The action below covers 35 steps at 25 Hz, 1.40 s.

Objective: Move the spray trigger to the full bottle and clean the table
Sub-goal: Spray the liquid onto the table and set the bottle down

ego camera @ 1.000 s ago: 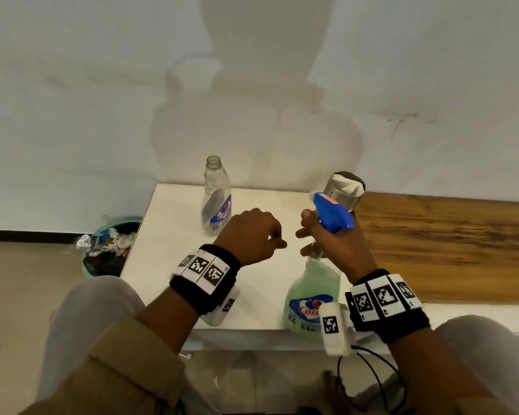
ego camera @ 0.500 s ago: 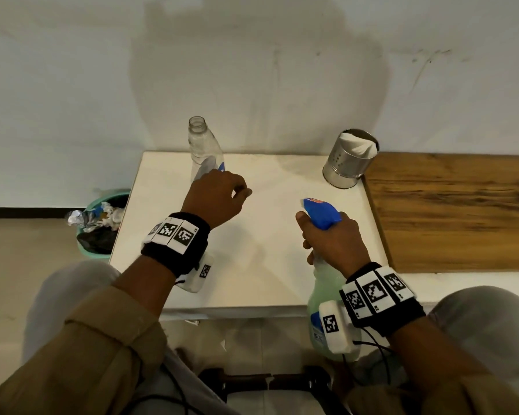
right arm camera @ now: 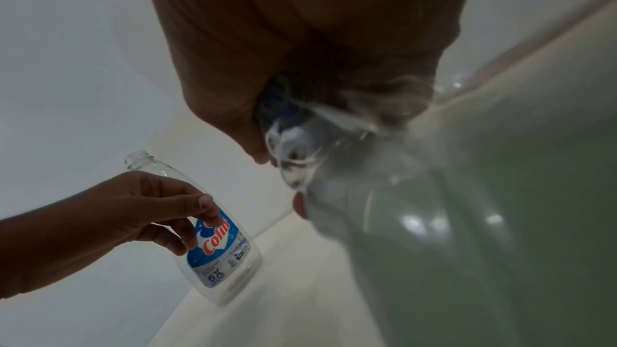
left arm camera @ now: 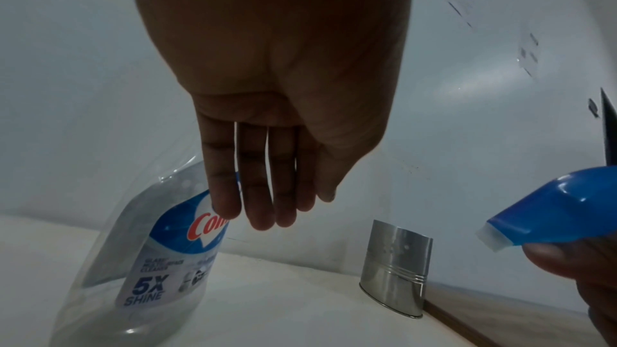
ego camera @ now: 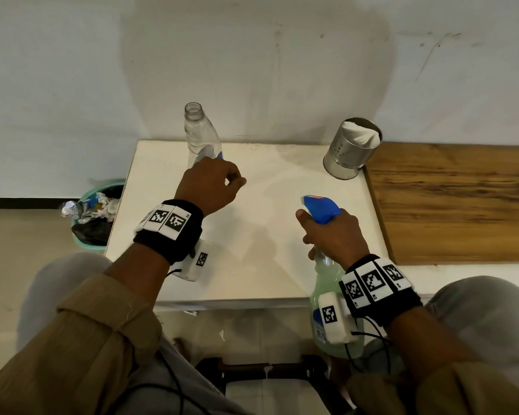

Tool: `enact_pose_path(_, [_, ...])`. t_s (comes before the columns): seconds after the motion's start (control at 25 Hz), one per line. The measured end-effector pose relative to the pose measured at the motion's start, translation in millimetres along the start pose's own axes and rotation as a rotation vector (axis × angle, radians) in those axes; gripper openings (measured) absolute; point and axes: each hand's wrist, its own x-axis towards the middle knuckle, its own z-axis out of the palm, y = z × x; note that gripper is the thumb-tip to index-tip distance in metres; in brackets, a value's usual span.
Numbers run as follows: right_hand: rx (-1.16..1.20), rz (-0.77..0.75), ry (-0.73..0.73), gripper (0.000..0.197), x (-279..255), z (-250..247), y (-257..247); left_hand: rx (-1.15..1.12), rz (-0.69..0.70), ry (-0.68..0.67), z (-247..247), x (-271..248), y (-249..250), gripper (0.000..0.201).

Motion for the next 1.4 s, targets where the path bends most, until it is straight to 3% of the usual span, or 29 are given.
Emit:
enact_pose_path(0.28, [-0.066,-0.099,-0.036,0.037,-3,-7,4,-0.015,0.004,-0.034,0,-4,2,0.024])
enact_pose_path(0.44, [-0.050,0.003,0.004,0.045,-1,-6,8,-0.023,-0.002,-0.032,1,-5,3,0.024])
enact_pose_path(0.88, [-0.093,-0.009,0.018,0.046,4,-12,10,-0.030,0.012,-0.037,3,-1,3,0.024])
enact_pose_path(1.24, [-0.088,-0.001,-0.070,0.044,2,-10,10,-0.014,0.017,-0.035,5,-2,2,0.024])
enact_pose_path(1.4, [-0.117,-0.087,-0.119,0.034,2,-11,11,-0.016,0.013,-0.057,6,-1,1,0.022])
